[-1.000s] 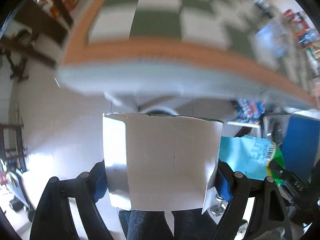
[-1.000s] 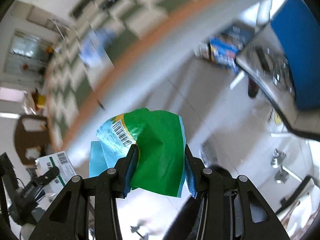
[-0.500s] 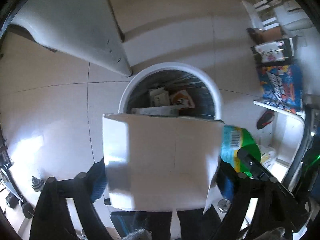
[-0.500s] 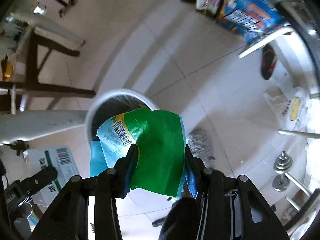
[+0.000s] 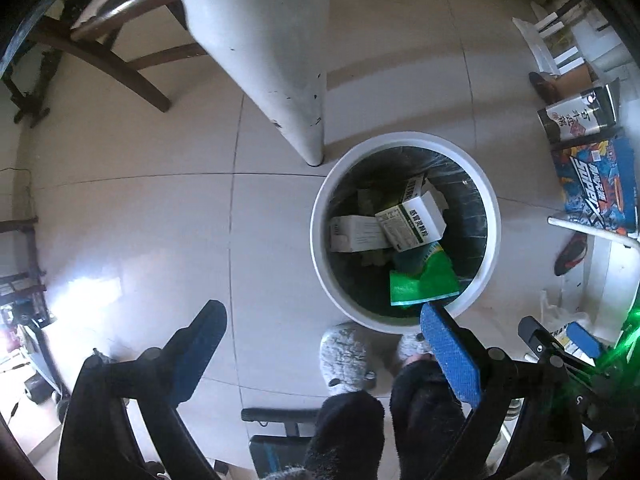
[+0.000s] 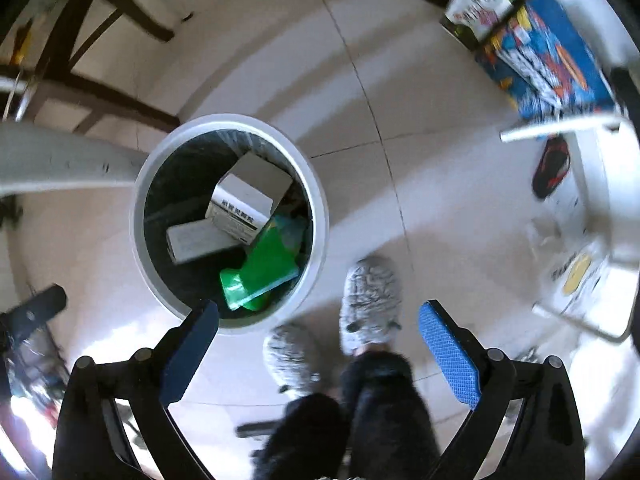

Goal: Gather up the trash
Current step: 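Carry the white box and blue-green bag to the bin and release them, then move the left tool back to the table and grasp the blue cartoon snack bag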

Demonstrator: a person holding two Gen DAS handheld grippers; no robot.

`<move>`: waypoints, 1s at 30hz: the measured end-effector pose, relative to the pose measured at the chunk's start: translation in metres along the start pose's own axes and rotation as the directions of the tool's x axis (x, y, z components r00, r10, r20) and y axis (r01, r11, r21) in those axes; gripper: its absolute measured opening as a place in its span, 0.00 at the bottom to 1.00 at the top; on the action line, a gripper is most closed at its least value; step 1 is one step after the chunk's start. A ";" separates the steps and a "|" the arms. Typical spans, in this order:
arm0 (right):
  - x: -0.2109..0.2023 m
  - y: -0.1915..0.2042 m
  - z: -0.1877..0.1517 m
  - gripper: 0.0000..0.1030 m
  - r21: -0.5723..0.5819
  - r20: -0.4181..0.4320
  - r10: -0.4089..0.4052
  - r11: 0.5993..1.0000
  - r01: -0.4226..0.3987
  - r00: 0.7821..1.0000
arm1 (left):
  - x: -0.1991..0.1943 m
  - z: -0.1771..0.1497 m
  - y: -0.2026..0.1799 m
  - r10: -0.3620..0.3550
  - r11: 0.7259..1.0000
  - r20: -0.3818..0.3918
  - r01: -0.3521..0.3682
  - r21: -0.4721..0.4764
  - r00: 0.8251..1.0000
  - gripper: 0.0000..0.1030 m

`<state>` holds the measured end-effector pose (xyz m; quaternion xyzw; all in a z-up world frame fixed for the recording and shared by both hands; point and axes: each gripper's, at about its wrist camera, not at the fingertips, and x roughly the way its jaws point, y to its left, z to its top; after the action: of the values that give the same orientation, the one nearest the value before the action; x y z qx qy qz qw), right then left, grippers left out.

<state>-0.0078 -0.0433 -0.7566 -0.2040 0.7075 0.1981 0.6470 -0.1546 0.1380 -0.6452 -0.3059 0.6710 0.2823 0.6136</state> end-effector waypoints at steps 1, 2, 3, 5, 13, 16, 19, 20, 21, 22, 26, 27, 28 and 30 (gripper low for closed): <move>-0.002 0.002 -0.001 0.99 -0.013 -0.002 -0.007 1.000 0.007 1.000 | -0.001 -0.002 0.002 0.002 1.000 0.000 -0.002 0.000 1.000 0.96; -0.005 0.001 -0.003 0.99 -0.020 -0.002 -0.008 1.000 0.008 1.000 | -0.003 -0.004 0.000 0.004 1.000 0.002 -0.004 -0.001 1.000 0.96; -0.009 0.003 -0.004 0.99 -0.031 0.002 -0.016 0.999 0.016 1.000 | -0.007 -0.008 0.000 0.009 1.000 0.003 -0.009 -0.001 1.000 0.96; -0.019 0.003 -0.007 0.99 -0.040 0.007 -0.017 0.999 0.017 1.000 | -0.014 -0.014 -0.002 0.014 1.000 0.005 -0.014 0.001 1.000 0.96; -0.082 0.010 -0.026 0.99 -0.053 0.052 -0.008 0.999 0.010 0.999 | -0.072 -0.039 -0.011 -0.014 1.000 0.055 0.014 -0.003 0.998 0.96; -0.116 0.010 -0.035 0.99 -0.058 0.080 0.005 0.998 0.000 0.997 | -0.099 -0.051 -0.011 -0.020 1.000 0.075 0.020 -0.003 0.997 0.96; -0.150 0.009 -0.042 0.99 -0.057 0.103 0.019 0.998 -0.013 0.995 | -0.129 -0.064 -0.010 -0.031 0.999 0.089 0.032 -0.010 0.996 0.96; -0.163 0.008 -0.044 0.99 -0.057 0.110 0.024 0.998 -0.018 0.994 | -0.139 -0.069 -0.009 -0.038 0.999 0.092 0.039 -0.014 0.995 0.96; -0.176 0.008 -0.047 0.99 -0.059 0.118 0.027 0.998 -0.021 0.993 | -0.148 -0.072 -0.009 -0.041 0.999 0.096 0.042 -0.016 0.995 0.96; -0.189 0.009 -0.051 0.99 -0.064 0.125 0.030 0.998 -0.022 0.992 | -0.159 -0.076 -0.009 -0.042 0.999 0.101 0.044 -0.016 0.994 0.96; -0.244 0.013 -0.068 0.99 -0.099 0.133 0.049 0.994 -0.036 0.990 | -0.200 -0.092 -0.009 -0.054 0.998 0.121 0.056 -0.014 0.991 0.96; -0.254 0.014 -0.072 0.99 -0.102 0.137 0.050 0.994 -0.036 0.989 | -0.213 -0.096 -0.009 -0.060 0.998 0.129 0.062 -0.010 0.990 0.96; -0.267 0.014 -0.076 0.99 -0.105 0.141 0.052 0.994 -0.037 0.989 | -0.225 -0.099 -0.009 -0.066 0.998 0.135 0.067 -0.005 0.989 0.96; -0.294 0.014 -0.086 0.99 -0.103 0.149 0.061 0.994 -0.046 0.987 | -0.247 -0.104 -0.008 -0.071 0.997 0.153 0.071 0.002 0.986 0.96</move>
<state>-0.0634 -0.0690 -0.4564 -0.2010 0.6508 0.2654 0.6823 -0.2012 0.0704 -0.3905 -0.3080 0.6100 0.2841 0.6725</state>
